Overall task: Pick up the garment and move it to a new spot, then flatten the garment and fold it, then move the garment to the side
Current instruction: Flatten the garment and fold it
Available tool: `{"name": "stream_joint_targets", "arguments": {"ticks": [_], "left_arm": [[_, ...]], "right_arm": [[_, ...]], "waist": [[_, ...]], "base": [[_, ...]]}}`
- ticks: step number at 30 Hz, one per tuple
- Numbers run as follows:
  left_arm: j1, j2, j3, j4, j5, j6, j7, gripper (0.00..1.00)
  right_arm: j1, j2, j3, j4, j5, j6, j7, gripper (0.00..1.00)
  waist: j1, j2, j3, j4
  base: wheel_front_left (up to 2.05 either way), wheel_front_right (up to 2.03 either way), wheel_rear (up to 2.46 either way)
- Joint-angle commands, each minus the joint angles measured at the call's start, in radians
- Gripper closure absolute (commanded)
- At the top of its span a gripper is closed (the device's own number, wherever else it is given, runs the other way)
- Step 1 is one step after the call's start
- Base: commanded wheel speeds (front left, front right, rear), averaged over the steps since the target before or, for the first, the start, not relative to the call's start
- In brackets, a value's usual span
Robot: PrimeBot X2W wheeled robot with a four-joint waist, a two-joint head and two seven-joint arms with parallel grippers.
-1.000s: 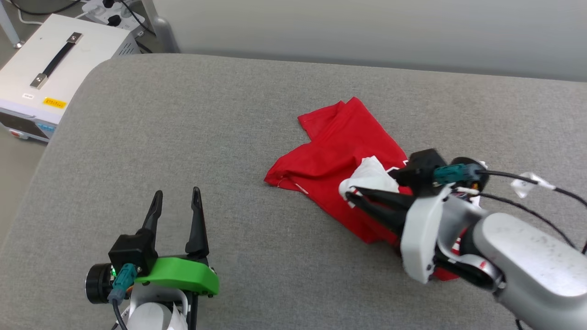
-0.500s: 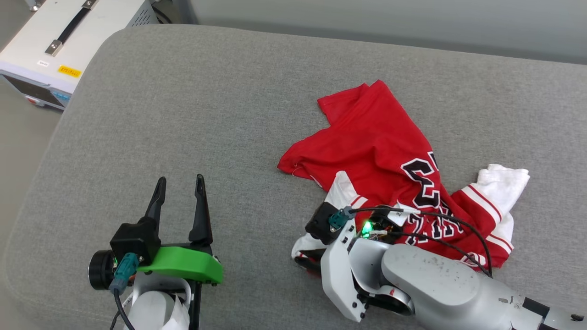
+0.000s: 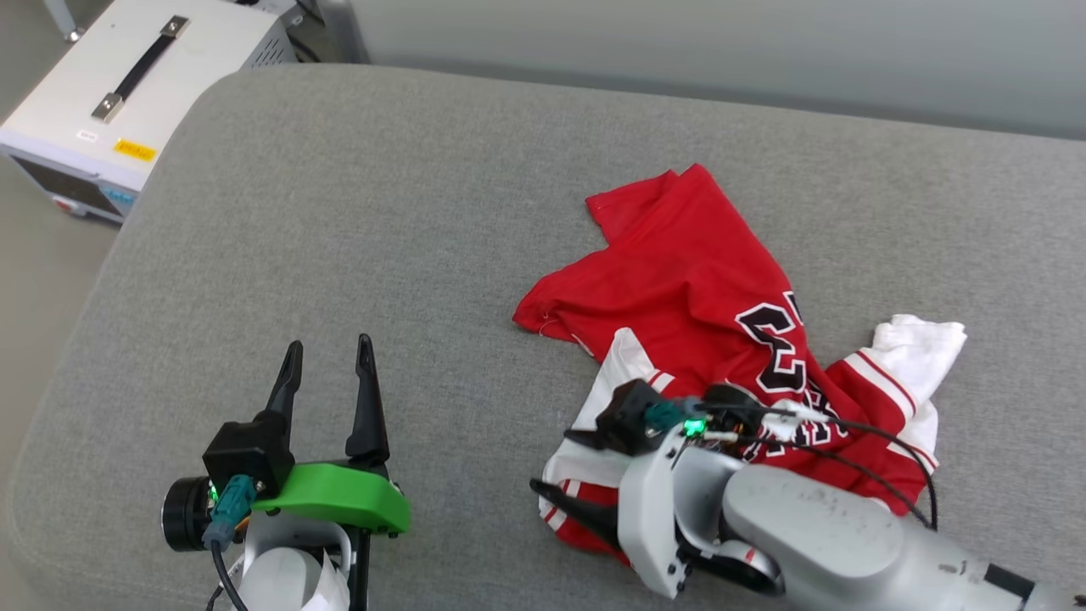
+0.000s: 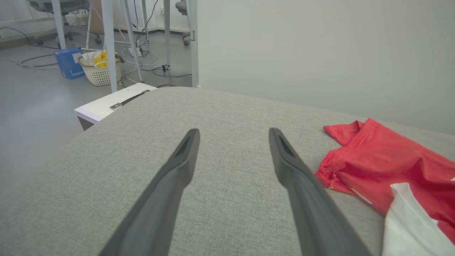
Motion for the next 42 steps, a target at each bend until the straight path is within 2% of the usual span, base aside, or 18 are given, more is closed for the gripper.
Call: {"name": "stream_joint_targets", "arguments": {"ticks": [1,8,14,19,24,28,31,35,42], "left_arm": [[0.011,-0.004,0.004,-0.002,0.008,0.002,-0.006,0.00],[0.039,-0.004,0.017,-0.012,0.020,-0.001,-0.006,0.00],[0.063,-0.004,0.028,-0.020,0.028,-0.002,-0.006,0.00],[0.075,-0.004,0.032,-0.027,0.032,-0.009,-0.006,0.00],[0.076,-0.004,0.036,-0.036,0.040,-0.012,-0.006,0.00],[0.069,-0.004,0.035,-0.040,0.041,-0.012,-0.006,0.00],[0.061,-0.004,0.033,-0.042,0.041,-0.013,-0.006,0.00],[0.045,-0.004,0.024,-0.044,0.039,-0.013,-0.006,0.00],[0.015,-0.004,0.010,-0.044,0.033,-0.009,-0.006,0.00]], "right_arm": [[-0.022,-0.019,-0.010,-0.015,0.011,-0.001,-0.037,0.00],[-0.058,-0.147,-0.174,-0.072,-0.031,-0.001,-0.182,0.00],[-0.041,-0.272,-0.375,-0.111,-0.102,-0.001,-0.182,0.00],[-0.007,-0.392,-0.470,-0.162,-0.123,-0.001,-0.062,0.00],[0.028,-0.521,-0.494,-0.228,-0.052,-0.001,0.145,0.00],[0.046,-0.591,-0.496,-0.258,0.009,-0.001,0.296,0.00],[0.060,-0.615,-0.474,-0.270,0.043,-0.001,0.413,0.00],[0.078,-0.612,-0.439,-0.265,0.075,-0.001,0.531,0.00],[0.096,-0.524,-0.417,-0.166,0.077,-0.001,0.567,0.00]], "waist": [[0.0000,0.0000,-0.033,-0.024],[0.0000,0.0000,-0.069,-0.051],[0.0000,0.0000,-0.086,-0.067],[0.0000,0.0000,-0.087,-0.079],[0.0000,0.0000,-0.078,-0.091],[0.0000,0.0000,-0.063,-0.096],[0.0000,0.0000,-0.049,-0.098],[0.0000,0.0000,-0.024,-0.092],[0.0000,0.0000,0.027,-0.073]], "base": [[0.00,0.00,0.00],[0.00,0.00,0.00],[0.00,0.00,0.00],[0.00,0.00,0.00],[0.00,0.00,0.00],[0.00,0.00,0.00],[0.00,0.00,0.00],[0.00,0.00,0.00],[0.00,0.00,0.00]]}}
